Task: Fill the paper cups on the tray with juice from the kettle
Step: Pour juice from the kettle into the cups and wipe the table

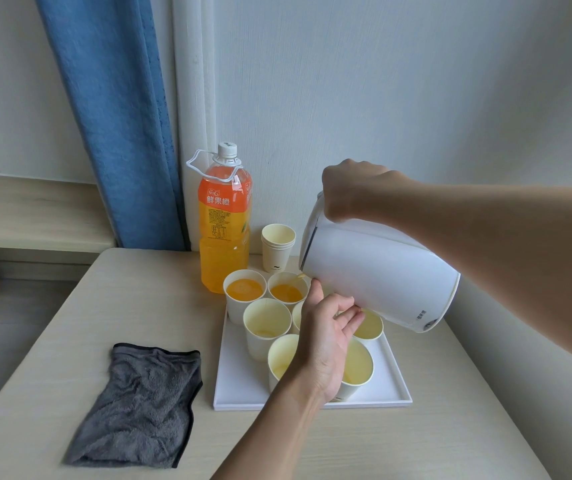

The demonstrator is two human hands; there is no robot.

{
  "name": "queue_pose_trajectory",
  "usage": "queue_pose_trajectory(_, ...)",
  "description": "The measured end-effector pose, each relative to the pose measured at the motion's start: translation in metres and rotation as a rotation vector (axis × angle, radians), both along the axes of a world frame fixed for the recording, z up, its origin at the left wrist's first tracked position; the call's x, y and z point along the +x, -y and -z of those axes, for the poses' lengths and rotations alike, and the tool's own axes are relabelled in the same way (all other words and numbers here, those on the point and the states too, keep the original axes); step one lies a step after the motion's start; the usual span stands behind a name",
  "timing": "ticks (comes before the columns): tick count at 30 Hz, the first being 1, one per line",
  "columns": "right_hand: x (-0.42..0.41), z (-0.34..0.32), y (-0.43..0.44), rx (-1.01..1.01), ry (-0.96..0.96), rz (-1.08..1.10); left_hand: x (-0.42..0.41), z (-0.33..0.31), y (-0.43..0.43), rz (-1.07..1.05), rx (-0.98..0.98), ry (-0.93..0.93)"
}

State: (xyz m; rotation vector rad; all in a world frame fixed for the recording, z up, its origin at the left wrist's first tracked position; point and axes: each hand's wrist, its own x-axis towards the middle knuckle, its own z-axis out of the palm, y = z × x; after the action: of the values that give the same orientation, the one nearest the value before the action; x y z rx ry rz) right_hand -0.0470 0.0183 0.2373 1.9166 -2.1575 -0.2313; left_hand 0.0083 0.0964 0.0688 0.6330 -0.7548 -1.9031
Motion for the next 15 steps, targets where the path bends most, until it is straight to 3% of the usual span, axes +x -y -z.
queue_pose_trajectory(15,-0.0002,-0.0016,-0.0023,0.002,-0.005,0.009,-0.0015,0.0002,0.0005,-0.002,0.013,-0.005)
